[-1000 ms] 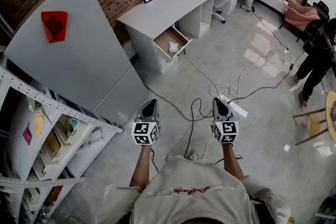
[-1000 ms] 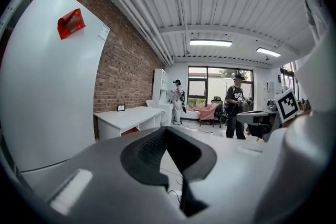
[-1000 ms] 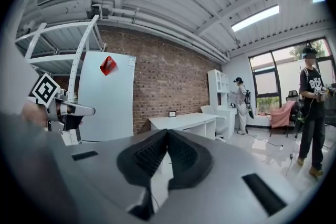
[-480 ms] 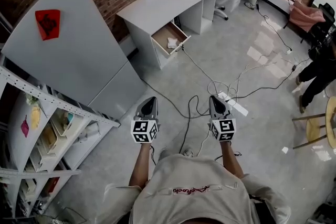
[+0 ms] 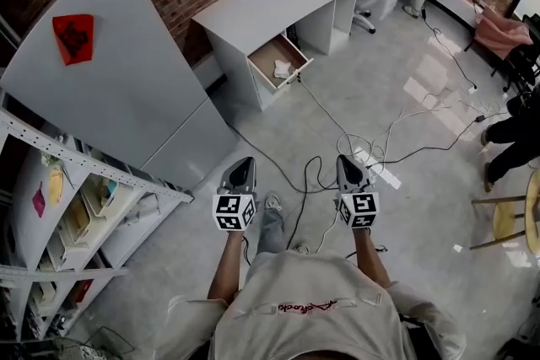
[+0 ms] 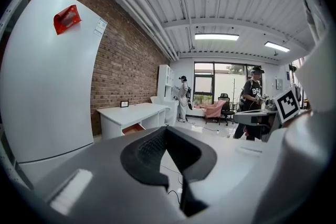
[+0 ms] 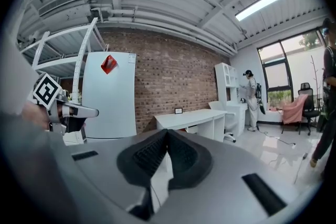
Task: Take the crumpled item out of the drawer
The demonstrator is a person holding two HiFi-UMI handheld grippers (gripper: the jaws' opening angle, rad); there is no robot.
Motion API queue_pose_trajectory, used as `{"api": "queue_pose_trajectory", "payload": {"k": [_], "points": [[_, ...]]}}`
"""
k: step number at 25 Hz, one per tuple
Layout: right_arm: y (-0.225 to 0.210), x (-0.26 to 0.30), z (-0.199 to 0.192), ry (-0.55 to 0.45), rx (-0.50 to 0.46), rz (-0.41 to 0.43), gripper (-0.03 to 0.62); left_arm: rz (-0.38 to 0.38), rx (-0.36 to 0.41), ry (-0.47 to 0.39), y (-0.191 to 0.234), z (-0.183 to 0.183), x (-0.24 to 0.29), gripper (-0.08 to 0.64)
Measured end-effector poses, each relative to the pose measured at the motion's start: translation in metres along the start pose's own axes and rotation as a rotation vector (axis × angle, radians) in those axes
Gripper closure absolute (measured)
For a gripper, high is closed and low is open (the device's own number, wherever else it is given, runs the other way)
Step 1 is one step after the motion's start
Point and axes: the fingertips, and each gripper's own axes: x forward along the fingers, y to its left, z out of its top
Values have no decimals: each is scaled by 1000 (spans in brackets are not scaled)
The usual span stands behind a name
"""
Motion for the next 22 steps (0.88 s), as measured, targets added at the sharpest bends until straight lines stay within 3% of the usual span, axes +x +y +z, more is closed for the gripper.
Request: {"api": "queue_pose_trajectory", "payload": {"k": [10, 22], "points": [[-29, 73, 5, 16, -18, -37, 580, -44, -19, -7, 35, 6, 83, 551], [-58, 217, 67, -11, -41, -86, 580, -89, -17, -45, 125, 67, 203, 551]]}}
